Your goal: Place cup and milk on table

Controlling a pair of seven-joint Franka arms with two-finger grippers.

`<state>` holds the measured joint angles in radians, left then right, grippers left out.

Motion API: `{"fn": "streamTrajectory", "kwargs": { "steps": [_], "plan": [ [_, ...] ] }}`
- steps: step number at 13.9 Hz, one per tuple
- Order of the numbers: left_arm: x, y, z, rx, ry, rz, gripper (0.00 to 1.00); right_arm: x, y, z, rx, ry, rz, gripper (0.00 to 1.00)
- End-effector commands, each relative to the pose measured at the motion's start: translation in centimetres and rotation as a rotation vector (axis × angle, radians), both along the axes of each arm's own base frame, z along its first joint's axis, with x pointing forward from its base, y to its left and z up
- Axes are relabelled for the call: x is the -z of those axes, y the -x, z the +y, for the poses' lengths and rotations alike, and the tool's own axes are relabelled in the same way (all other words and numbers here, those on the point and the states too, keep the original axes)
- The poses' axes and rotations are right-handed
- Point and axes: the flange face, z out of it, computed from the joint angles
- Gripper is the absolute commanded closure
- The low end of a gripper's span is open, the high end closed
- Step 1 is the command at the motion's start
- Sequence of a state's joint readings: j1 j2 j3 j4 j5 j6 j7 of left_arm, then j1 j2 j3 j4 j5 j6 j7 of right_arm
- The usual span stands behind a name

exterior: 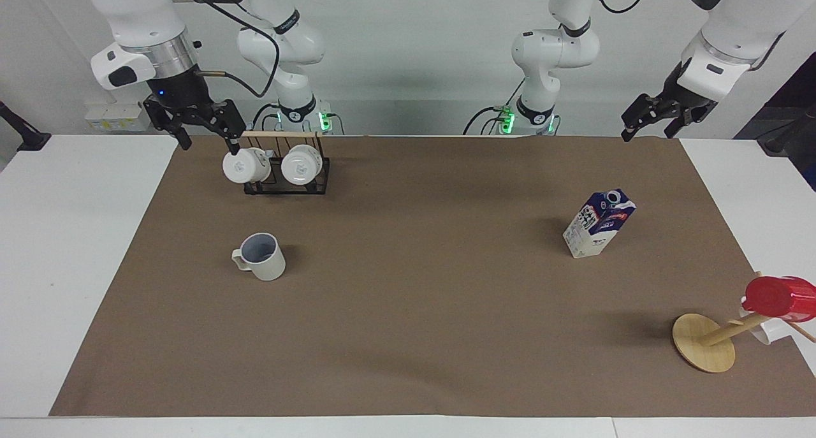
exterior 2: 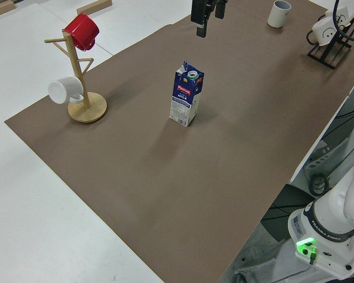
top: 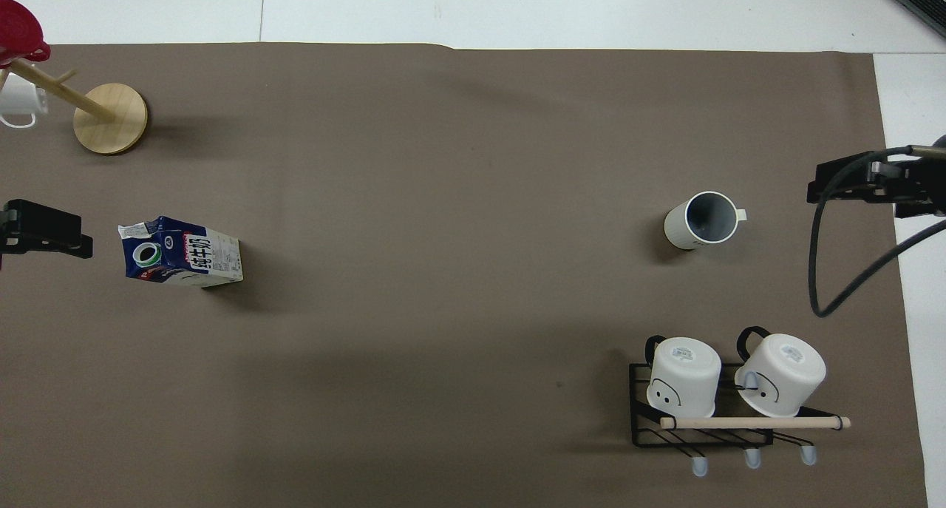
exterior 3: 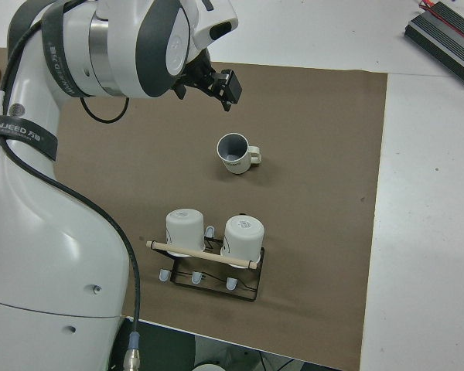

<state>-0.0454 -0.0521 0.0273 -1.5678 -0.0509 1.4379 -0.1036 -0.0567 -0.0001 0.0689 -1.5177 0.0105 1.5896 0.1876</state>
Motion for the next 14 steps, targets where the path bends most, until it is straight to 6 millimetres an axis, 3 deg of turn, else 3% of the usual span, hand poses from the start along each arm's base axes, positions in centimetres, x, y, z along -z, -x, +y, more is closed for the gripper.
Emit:
{"fn": "streamTrajectory", "kwargs": {
  "steps": [1,14],
  "plan": [
    [-0.71,0.27,0.26,-0.012,-0.012,0.005,0.0,-0.05,0.24,-0.11,-0.029,-0.017,-0.007,0.0],
    [-1.53,0.85,0.63,-0.017,-0.013,-0.01,0.0,-0.04,0.2,0.01,-0.017,-0.021,-0.006,0.0]
  ]
}}
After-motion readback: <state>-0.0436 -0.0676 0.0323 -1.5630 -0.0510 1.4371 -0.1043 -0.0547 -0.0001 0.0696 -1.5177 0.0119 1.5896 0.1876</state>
